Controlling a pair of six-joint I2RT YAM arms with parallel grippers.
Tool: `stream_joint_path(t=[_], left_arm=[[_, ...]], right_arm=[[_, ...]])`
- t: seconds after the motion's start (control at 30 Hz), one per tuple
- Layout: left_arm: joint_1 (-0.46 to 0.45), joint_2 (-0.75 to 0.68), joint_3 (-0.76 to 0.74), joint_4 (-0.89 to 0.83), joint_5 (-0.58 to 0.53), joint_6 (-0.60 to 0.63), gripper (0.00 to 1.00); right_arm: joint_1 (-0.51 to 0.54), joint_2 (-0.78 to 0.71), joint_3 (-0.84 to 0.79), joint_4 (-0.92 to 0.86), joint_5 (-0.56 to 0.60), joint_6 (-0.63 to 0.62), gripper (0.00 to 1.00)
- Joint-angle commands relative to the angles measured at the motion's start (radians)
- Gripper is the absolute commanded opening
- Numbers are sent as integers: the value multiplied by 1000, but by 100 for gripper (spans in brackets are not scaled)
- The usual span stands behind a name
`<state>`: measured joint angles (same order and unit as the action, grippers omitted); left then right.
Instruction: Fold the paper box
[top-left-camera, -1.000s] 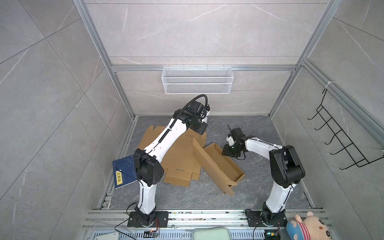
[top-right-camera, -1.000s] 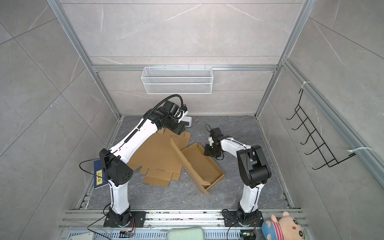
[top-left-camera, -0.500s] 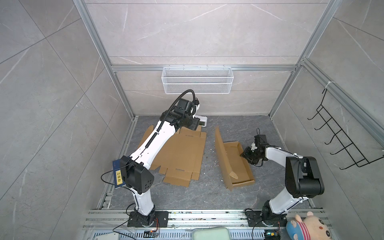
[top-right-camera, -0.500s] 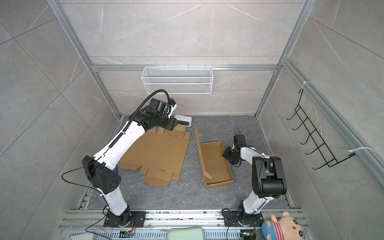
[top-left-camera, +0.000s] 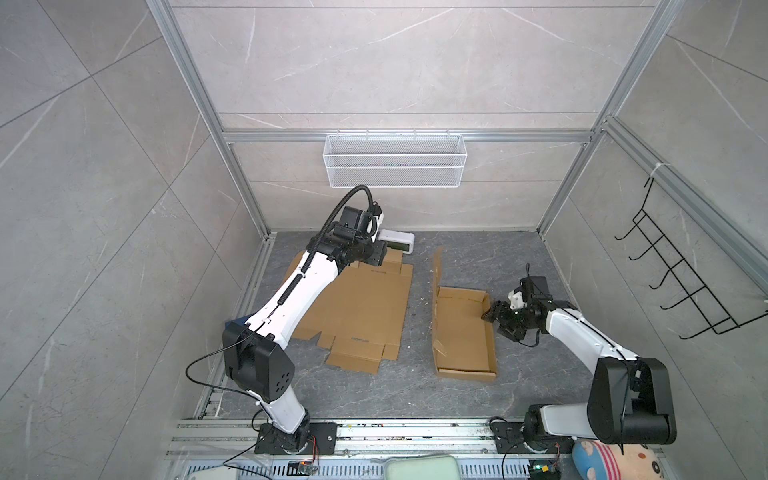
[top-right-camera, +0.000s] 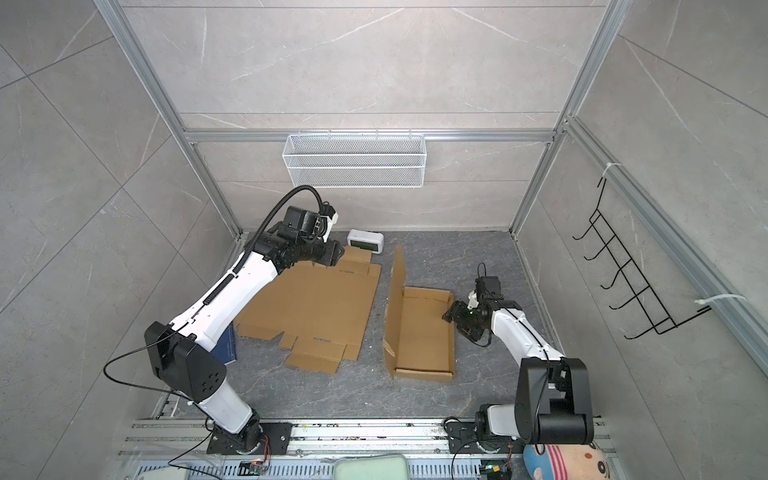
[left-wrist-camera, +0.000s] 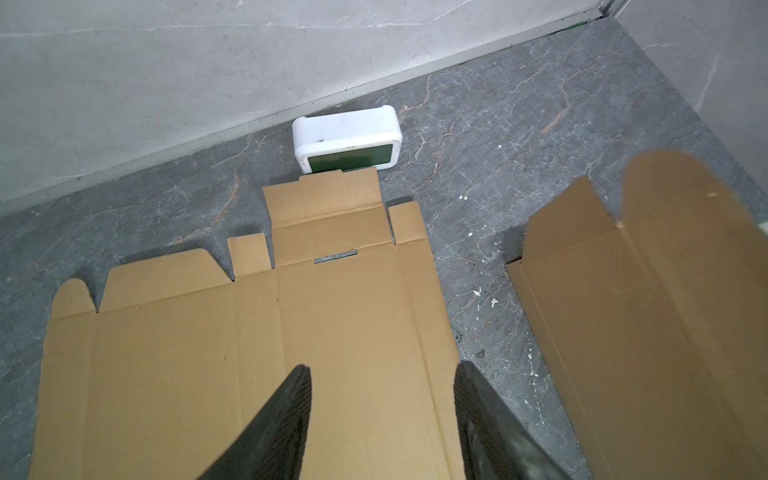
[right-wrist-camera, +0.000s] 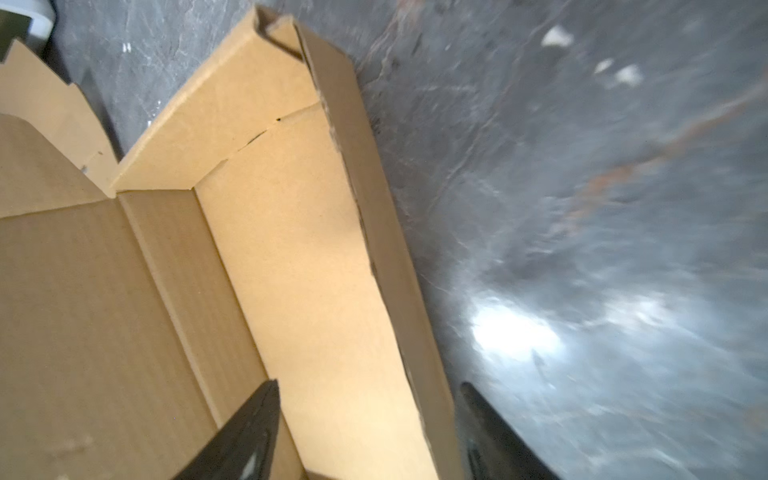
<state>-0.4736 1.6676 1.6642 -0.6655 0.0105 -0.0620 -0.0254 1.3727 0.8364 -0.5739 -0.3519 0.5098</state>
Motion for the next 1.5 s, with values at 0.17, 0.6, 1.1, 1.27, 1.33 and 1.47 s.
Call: stream_joint_path(t=[0.17,0.6,1.1,1.27,1.33,1.47], left_arm=[[55,-128,-223,188,17,-111,58],[130,-230,-405,253,56,-151,57],[138,-227,-407,266,82,-155,57],[138,-223,-396,267,80,-149,57],[139,-218,-388,268,83,-150,57],[139,-209,-373,273,95,-153,57]], right_arm=[[193,103,279,-48,287,-450,74],[245,472,571,-77,263,-814,76],[260,611,627,-30,281,-747,69],[257,594,583,-4,348,-636,65],[252,580,562,9,364,-581,64],[220,550,523,27,350,-458,60]])
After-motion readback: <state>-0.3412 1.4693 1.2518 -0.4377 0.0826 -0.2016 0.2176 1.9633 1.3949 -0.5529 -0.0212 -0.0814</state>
